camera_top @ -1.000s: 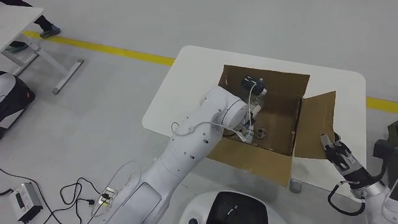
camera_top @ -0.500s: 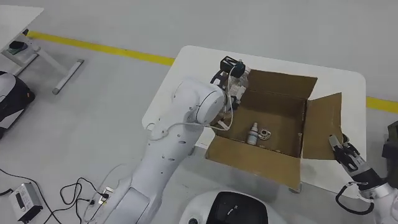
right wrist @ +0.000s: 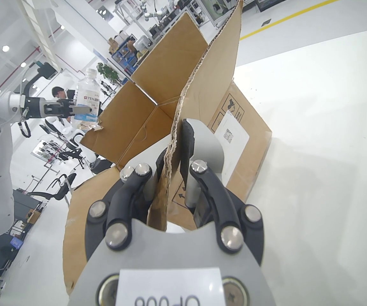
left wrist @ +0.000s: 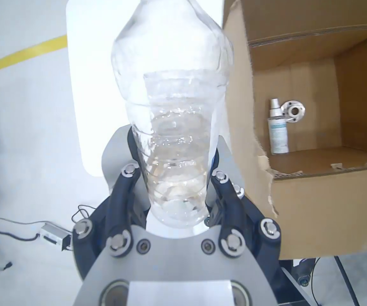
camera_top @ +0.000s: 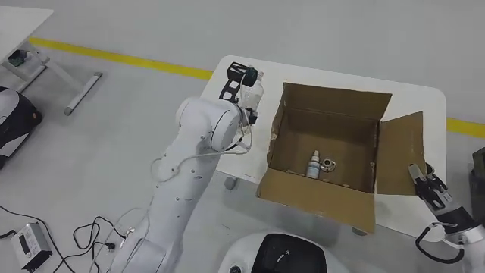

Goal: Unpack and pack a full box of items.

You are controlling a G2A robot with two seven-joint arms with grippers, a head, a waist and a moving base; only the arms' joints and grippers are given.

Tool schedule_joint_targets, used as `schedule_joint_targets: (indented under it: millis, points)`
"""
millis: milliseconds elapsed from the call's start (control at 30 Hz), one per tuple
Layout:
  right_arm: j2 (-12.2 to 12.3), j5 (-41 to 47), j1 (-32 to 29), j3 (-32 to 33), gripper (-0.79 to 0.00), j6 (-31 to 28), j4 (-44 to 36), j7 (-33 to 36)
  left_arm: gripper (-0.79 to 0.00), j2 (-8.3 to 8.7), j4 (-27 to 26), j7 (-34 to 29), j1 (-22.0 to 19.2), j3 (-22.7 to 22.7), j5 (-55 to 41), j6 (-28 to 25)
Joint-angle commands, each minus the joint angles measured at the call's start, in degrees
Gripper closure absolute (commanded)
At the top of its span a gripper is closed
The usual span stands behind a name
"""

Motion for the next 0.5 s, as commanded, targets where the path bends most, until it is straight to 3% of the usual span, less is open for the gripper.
schedule_joint_targets:
  millis: [0,267,467]
  points:
    - [0.0,-0.2,-0.1,0.1,0.000,0.1,-0.2,-0.1,0.000,0.29,2.7,0.0,0.2,0.3,2.6,0.4]
    - [0.0,-0.5,-0.8,0.2,0.000,0.2,-1.2,-0.1,0.000,0.06,17.0,0.0,-1.3,6.7,8.9,0.4]
    - [0.1,-0.7,-1.3,0.4,0.000,0.0,-1.5,-0.1,0.000,-1.39,29.4,0.0,-4.5,11.7,8.6,1.6]
